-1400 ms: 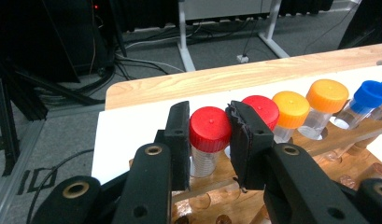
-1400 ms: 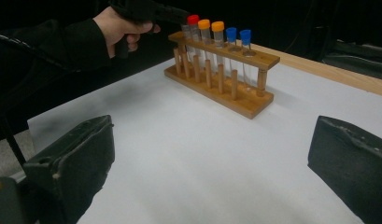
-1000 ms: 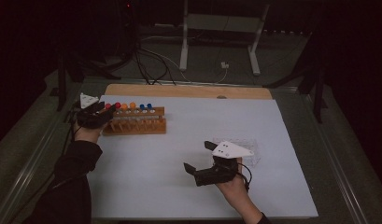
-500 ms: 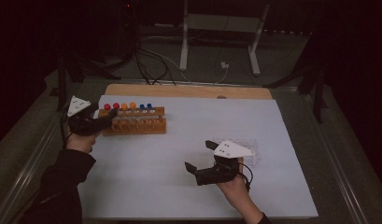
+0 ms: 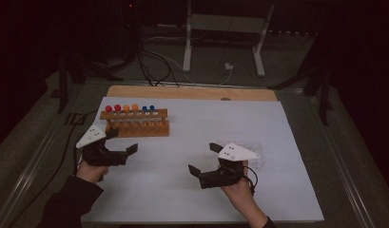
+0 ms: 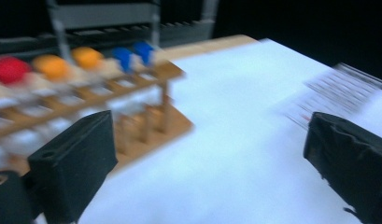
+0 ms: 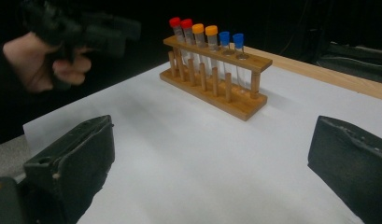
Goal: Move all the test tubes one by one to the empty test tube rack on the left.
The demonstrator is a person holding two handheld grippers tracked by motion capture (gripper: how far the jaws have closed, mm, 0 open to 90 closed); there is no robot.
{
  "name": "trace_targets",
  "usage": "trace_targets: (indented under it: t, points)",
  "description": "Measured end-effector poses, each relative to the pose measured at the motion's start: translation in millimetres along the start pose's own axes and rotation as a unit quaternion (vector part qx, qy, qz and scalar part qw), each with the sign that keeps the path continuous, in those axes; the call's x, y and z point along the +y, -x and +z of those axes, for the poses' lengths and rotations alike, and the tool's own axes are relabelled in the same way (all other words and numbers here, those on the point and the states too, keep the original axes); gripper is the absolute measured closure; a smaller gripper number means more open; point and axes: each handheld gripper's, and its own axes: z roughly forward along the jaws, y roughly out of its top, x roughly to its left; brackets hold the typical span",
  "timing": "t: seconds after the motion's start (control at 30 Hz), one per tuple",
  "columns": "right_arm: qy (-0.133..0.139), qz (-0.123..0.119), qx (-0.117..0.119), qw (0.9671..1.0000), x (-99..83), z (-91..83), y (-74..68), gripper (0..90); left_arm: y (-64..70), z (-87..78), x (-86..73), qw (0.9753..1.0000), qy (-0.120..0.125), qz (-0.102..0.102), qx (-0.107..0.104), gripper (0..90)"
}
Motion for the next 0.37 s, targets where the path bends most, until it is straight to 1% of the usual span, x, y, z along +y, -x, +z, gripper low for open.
trace_targets:
  t: [0.03, 0.1, 0.17, 0.2, 0.23, 0.3, 0.37]
  points:
    - [0.0, 0.0, 0.0, 1.0, 0.0, 0.0, 0.1, 0.2, 3.6, 0.7, -4.2, 0.9999, -0.001, 0.001, -0.012, 2.0]
    - [0.0, 0.0, 0.0, 1.0, -0.3, 0.0, 0.4, 0.2, 10.9, 2.1, -12.7, 0.9997, -0.003, 0.006, -0.023, 1.6]
    - [-0.001, 0.001, 0.0, 1.0, -0.6, 0.1, 0.8, 0.2, 17.5, 2.7, -20.4, 0.9993, 0.002, 0.007, -0.037, 1.3]
    - [-0.001, 0.001, -0.001, 1.0, -0.9, 0.3, 1.1, 0.2, 20.5, 3.1, -24.0, 0.9992, 0.003, 0.01, -0.04, 1.3]
    - [-0.001, 0.002, 0.0, 1.0, -1.1, 0.3, 1.3, 0.2, 23.6, 3.5, -27.2, 0.9988, 0.002, 0.013, -0.048, 1.3]
    - [-0.002, 0.002, 0.0, 1.0, -1.7, 0.5, 1.3, 0.2, 29.6, 4.4, -32.6, 0.9982, -0.004, 0.025, -0.054, 1.2]
    - [-0.002, 0.002, 0.001, 1.0, -2.5, 0.8, 1.4, 0.2, 34.7, 5.4, -38.1, 0.9978, -0.004, 0.03, -0.059, 1.2]
